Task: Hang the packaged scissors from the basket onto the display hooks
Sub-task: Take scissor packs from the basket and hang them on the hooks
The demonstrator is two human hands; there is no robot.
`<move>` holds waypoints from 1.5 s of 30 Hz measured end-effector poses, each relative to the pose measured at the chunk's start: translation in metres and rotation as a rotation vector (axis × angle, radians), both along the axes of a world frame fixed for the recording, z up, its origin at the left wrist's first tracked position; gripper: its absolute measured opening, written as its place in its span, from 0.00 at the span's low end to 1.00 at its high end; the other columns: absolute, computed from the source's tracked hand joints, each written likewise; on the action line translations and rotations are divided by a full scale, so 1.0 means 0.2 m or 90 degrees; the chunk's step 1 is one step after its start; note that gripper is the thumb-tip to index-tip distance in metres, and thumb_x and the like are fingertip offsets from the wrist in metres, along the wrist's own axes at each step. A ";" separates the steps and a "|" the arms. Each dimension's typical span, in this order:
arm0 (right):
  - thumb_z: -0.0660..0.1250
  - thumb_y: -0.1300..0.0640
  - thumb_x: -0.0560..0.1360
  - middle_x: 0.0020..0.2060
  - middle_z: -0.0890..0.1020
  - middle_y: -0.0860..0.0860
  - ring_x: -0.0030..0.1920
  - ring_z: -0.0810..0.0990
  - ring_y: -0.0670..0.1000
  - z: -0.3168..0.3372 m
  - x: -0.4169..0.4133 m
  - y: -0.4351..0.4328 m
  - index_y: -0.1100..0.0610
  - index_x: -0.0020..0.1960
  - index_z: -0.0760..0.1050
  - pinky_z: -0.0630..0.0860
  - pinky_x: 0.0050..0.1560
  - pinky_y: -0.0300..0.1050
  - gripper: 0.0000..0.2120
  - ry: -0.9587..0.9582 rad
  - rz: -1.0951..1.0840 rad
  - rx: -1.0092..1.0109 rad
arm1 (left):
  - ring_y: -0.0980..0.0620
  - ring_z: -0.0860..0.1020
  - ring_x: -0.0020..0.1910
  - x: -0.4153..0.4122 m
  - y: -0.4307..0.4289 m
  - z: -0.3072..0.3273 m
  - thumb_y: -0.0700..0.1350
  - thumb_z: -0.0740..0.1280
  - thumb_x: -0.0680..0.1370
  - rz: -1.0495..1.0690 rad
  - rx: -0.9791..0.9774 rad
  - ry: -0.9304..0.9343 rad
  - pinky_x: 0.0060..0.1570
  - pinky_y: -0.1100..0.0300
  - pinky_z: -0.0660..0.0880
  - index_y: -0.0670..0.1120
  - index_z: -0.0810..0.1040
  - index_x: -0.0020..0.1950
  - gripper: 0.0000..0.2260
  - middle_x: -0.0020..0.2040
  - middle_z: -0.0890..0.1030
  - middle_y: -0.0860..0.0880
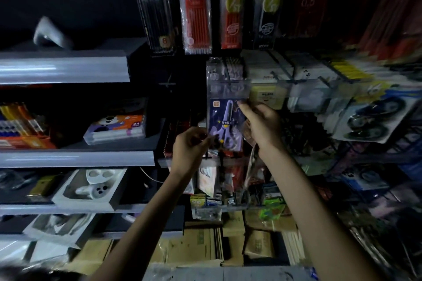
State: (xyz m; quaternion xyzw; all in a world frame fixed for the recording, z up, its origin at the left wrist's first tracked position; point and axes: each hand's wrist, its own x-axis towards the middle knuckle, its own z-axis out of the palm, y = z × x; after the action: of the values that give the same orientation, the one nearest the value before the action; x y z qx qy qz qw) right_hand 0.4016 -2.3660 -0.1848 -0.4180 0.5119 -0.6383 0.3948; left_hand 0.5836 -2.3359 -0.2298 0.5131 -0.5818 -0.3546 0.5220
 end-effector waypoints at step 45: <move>0.74 0.44 0.75 0.54 0.86 0.44 0.53 0.84 0.44 -0.27 0.10 -0.02 0.44 0.70 0.76 0.82 0.51 0.43 0.24 0.369 -0.112 -0.031 | 0.58 0.78 0.66 -0.16 -0.17 -0.20 0.36 0.67 0.81 0.067 -0.007 0.026 0.64 0.50 0.80 0.58 0.73 0.76 0.27 0.68 0.79 0.52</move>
State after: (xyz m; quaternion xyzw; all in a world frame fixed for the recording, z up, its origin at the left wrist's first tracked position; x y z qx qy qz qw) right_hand 0.4221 -2.3691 -0.2396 -0.5461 0.6219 -0.5362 0.1658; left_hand 0.5517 -2.3707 -0.2707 0.5326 -0.5451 -0.3340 0.5546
